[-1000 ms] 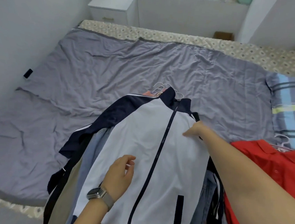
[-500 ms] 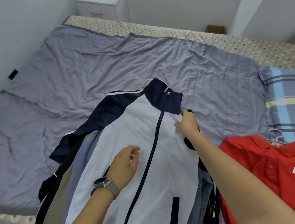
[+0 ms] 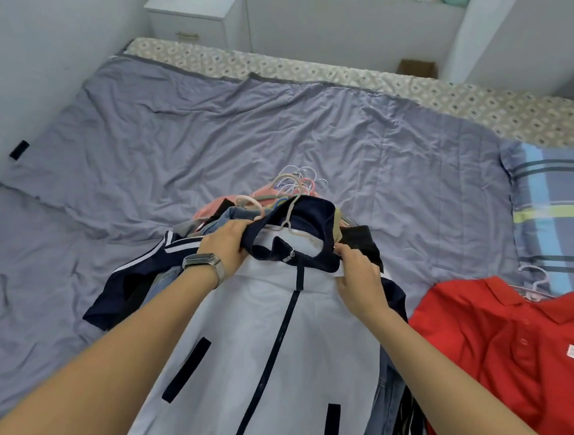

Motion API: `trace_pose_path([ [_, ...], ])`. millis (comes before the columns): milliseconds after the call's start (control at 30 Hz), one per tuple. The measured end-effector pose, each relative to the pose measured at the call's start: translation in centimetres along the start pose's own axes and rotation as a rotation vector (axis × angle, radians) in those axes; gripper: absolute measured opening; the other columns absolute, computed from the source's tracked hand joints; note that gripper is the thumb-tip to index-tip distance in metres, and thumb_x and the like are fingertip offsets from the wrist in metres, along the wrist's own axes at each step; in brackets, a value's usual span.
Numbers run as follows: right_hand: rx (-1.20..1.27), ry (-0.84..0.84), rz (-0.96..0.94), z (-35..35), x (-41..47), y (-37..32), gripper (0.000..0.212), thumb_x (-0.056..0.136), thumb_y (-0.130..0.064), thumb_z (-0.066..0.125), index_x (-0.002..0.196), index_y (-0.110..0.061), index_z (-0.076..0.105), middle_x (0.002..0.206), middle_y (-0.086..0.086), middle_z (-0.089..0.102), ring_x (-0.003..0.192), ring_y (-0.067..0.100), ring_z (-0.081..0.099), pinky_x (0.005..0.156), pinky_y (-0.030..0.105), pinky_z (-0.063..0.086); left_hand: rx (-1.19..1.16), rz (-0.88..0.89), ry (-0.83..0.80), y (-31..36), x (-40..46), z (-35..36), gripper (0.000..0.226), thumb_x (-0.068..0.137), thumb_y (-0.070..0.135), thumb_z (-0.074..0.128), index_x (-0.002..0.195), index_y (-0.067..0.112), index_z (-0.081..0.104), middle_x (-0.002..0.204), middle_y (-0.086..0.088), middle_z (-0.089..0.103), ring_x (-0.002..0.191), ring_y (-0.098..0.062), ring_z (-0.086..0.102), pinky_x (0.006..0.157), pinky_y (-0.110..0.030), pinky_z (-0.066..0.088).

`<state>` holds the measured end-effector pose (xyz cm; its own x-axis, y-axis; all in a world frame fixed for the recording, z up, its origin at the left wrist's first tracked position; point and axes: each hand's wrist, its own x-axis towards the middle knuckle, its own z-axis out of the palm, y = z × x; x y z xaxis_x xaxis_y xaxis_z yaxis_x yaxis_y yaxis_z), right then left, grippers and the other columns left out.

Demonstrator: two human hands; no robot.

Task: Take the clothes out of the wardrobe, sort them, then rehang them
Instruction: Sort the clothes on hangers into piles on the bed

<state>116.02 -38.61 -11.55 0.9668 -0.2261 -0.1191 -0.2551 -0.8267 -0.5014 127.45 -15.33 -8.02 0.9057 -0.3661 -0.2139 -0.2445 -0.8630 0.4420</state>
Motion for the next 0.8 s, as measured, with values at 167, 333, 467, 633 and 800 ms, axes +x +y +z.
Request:
trace_pose_path([
  [167, 0.094, -0.019, 0.005, 0.0, -0.5, 0.4, 0.053, 0.081, -0.008, 0.068, 0.128, -0.019, 0.047, 0.122, 0.0, 0.056, 0.113, 0.022, 0.052, 0.096, 0.035, 0.038, -0.138, -0.091, 0.084, -0.7, -0.1, 1.5, 0.019, 0.083, 0.009, 0.052, 0.098, 0.014, 0.063, 0.096, -0.006, 0.065, 0.092, -0.032, 0.06, 0.079, -0.045, 0.048],
  [333, 0.166, -0.016, 0.018, -1.6, -0.8, 0.2, 0.069, 0.079, -0.03, 0.073, 0.138, -0.026, 0.037, 0.111, -0.002, 0.063, 0.107, 0.022, 0.056, 0.095, 0.041, 0.041, -0.264, 0.057, 0.144, 1.7, -2.9, -0.9, 0.041, 0.082, 0.048, 0.044, 0.095, 0.015, 0.063, 0.072, 0.012, 0.054, 0.076, -0.021, 0.053, 0.078, -0.042, 0.039],
  [467, 0.183, 0.069, 0.016, -4.4, -2.0, -0.6, 0.054, 0.072, -0.053, 0.067, 0.121, -0.037, 0.052, 0.103, -0.015, 0.066, 0.103, 0.017, 0.059, 0.092, 0.042, 0.039, -0.21, 0.181, 0.227, 3.3, -4.8, -3.4, 0.049, 0.08, 0.054, 0.035, 0.093, 0.015, 0.062, 0.083, 0.008, 0.059, 0.09, -0.019, 0.051, 0.079, -0.034, 0.029],
  [633, 0.238, 0.117, -0.012, -9.6, -5.2, -1.3, 0.022, 0.084, -0.047, 0.064, 0.069, -0.036, 0.052, 0.057, -0.014, 0.048, 0.062, 0.011, 0.048, 0.06, 0.03, 0.036, -0.283, 0.113, 0.34, 5.8, -7.3, -6.9, 0.035, 0.083, 0.045, 0.036, 0.101, 0.026, 0.06, 0.083, 0.016, 0.052, 0.086, -0.009, 0.048, 0.082, -0.033, 0.028],
  [800, 0.254, 0.162, 0.07, -13.9, -11.0, -1.9, 0.046, 0.087, -0.037, 0.063, 0.054, -0.029, 0.032, 0.048, -0.007, 0.036, 0.05, 0.008, 0.036, 0.05, 0.029, 0.025, -0.295, 0.03, 0.293, 8.5, -12.0, -8.0, 0.042, 0.083, 0.044, 0.039, 0.099, 0.014, 0.062, 0.084, -0.001, 0.065, 0.081, -0.017, 0.056, 0.09, -0.042, 0.039],
])
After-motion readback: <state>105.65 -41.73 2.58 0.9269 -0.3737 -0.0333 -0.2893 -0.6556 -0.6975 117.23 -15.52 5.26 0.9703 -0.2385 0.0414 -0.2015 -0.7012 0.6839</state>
